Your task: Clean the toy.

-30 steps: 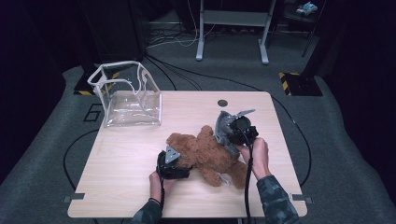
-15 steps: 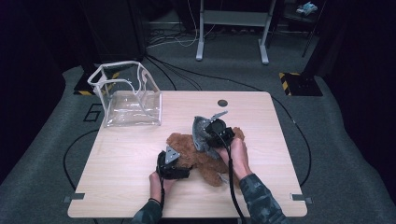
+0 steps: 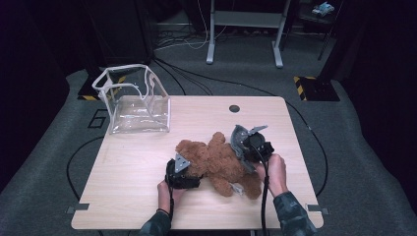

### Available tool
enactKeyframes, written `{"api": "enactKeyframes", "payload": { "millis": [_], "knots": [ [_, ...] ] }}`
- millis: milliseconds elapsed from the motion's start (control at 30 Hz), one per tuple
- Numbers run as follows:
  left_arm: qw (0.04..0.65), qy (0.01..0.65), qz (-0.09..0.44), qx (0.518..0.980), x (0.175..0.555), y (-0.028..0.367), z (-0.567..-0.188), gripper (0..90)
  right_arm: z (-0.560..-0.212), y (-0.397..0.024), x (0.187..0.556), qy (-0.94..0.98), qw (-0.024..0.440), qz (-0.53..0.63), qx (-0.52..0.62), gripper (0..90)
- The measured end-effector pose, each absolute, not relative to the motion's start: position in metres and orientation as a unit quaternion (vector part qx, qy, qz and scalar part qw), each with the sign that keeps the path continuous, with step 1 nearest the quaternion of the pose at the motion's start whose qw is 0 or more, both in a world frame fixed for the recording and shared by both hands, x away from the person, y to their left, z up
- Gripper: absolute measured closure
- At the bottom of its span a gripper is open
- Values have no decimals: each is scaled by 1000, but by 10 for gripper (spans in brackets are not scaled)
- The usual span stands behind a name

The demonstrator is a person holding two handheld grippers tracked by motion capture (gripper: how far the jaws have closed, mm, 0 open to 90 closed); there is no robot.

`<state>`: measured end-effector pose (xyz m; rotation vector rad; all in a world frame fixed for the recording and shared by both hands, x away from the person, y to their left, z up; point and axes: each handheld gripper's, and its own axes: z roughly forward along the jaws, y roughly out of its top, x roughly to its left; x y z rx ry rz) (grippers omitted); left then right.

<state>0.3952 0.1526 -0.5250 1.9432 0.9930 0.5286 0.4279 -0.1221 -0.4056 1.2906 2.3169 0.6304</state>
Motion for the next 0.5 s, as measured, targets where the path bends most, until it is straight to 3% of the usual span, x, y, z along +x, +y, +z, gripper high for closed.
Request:
{"api": "enactKeyframes", "payload": {
  "millis": [233,500],
  "knots": [
    [431,399,210,782,395,153,-525,148,-392,-124,405,819,204,283,456,767],
    [434,403,209,778,395,152,-525,148,-393,-61,386,845,182,334,377,766]
  ]
}}
